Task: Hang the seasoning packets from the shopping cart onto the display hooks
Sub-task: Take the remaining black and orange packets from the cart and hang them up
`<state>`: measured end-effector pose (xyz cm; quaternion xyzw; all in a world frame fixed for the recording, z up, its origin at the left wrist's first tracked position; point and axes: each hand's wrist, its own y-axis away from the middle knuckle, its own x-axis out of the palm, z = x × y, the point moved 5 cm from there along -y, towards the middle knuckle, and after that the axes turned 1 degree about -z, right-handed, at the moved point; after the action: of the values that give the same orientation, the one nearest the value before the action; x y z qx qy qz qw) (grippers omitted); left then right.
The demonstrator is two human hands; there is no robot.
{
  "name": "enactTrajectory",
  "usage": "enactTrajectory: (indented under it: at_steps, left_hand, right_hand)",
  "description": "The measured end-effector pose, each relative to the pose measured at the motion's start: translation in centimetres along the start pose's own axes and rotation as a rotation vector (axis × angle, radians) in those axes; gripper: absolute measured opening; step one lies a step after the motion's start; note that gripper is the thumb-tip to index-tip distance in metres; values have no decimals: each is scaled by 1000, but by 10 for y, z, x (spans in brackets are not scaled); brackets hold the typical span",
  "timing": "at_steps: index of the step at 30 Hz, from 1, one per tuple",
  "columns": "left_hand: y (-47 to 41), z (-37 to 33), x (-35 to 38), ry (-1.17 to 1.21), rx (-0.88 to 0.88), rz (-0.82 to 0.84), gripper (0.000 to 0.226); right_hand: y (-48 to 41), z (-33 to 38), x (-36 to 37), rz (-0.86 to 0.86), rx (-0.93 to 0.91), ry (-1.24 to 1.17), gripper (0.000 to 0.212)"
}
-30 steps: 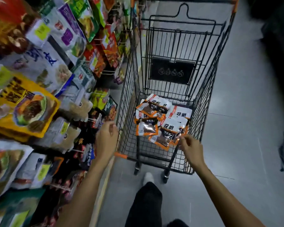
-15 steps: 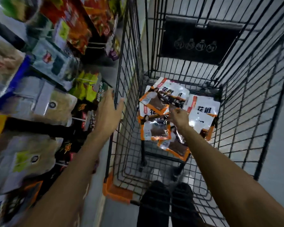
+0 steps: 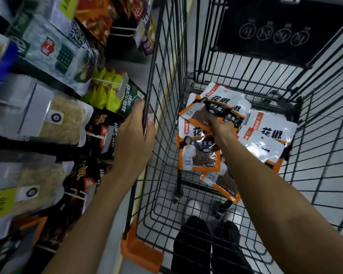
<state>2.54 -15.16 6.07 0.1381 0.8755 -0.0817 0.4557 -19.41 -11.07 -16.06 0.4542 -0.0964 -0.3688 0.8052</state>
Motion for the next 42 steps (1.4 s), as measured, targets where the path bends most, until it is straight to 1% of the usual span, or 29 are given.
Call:
enactTrajectory:
  at_steps: [3, 5, 8, 10, 12, 13, 15, 16, 17, 18, 19, 21, 23, 25, 27, 28, 30, 31, 32, 33, 35, 36, 37, 38, 40, 42]
  left_hand:
    - [0, 0, 1, 8, -15, 10, 36]
    - [0, 1, 1, 12, -21, 19, 37]
    - [0, 2, 0, 10, -17, 22, 36]
    - [0, 3, -2, 11, -17, 41, 34]
    - [1, 1, -6, 4, -15, 64, 34]
    - [2, -1, -11, -8, -11, 61, 35]
    - [3, -12, -24, -66, 16, -7, 37]
    - [4, -21, -30, -91, 43, -59, 38]
    - [5, -32, -34, -93, 73, -103, 38]
    - [6, -44, -33, -68, 95, -126, 38]
    - [6, -55, -29, -4, 95, -123, 40]
    - [4, -73, -10, 196, -5, -29, 50]
    - [4, -81, 16, 443, -203, 168, 59]
    - [13, -78, 42, 704, -408, 388, 49]
    - [31, -66, 63, 833, -569, 537, 39]
    - [39, -60, 71, 863, -633, 577, 35]
    - [51, -48, 85, 900, -714, 594, 27]
    - [54, -42, 90, 891, -732, 582, 23]
    - [54, -36, 94, 850, -736, 562, 18]
    - [53, -32, 97, 793, -728, 539, 15]
    - [49, -23, 101, 704, -685, 494, 17]
    - [47, -20, 102, 681, -669, 472, 20]
    - [45, -16, 102, 667, -659, 450, 22]
    - [43, -12, 103, 650, -653, 436, 23]
    - [39, -3, 105, 593, -656, 432, 22]
    - [37, 6, 108, 591, -682, 432, 21]
  right_hand:
    - [-7, 5, 7, 25, 39, -126, 18]
    - [-9, 8, 6, 11, 24, -75, 11]
    - [0, 12, -10, -58, -81, 62, 22]
    - [16, 16, -30, -113, -165, 136, 21]
    - [37, 20, -52, -110, -216, 125, 21]
    - [48, 22, -64, -93, -228, 89, 21]
    - [78, 26, -89, -14, -245, -1, 22]
    - [96, 28, -101, 47, -260, -43, 19]
    - [115, 29, -112, 121, -276, -78, 12]
    - [134, 29, -121, 202, -284, -106, 6]
    - [153, 27, -128, 277, -280, -128, 6]
    - [184, 21, -137, 399, -267, -161, 8]
    - [203, 10, -141, 476, -246, -177, 13]
    - [211, -3, -141, 535, -203, -175, 18]
    - [210, -17, -139, 558, -175, -159, 14]
    - [206, -24, -137, 560, -163, -148, 11]
    - [192, -40, -134, 535, -137, -114, 12]
    - [182, -47, -133, 501, -124, -105, 16]
    - [170, -56, -134, 425, -118, -94, 20]
    - [157, -63, -138, 303, -129, -68, 22]
    - [129, -75, -153, -24, -176, 62, 20]
    - [116, -81, -158, -148, -179, 140, 19]
    - [104, -88, -161, -214, -165, 199, 18]
    - [93, -95, -160, -236, -135, 266, 24]
    - [73, -108, -155, -212, -70, 376, 38]
    - [62, -120, -150, -202, -12, 317, 46]
